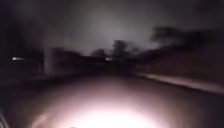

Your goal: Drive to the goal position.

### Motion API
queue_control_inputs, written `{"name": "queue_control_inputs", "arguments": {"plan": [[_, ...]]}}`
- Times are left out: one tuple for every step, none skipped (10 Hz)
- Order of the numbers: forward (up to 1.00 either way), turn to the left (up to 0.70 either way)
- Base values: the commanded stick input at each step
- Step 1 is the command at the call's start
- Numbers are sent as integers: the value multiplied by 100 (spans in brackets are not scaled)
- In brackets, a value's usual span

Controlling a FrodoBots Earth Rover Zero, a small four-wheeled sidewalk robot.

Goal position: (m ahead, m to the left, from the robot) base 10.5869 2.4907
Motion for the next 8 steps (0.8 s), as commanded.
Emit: {"name": "queue_control_inputs", "arguments": {"plan": [[70,0],[70,0],[70,0],[70,0],[70,0],[70,0],[70,0],[70,0]]}}
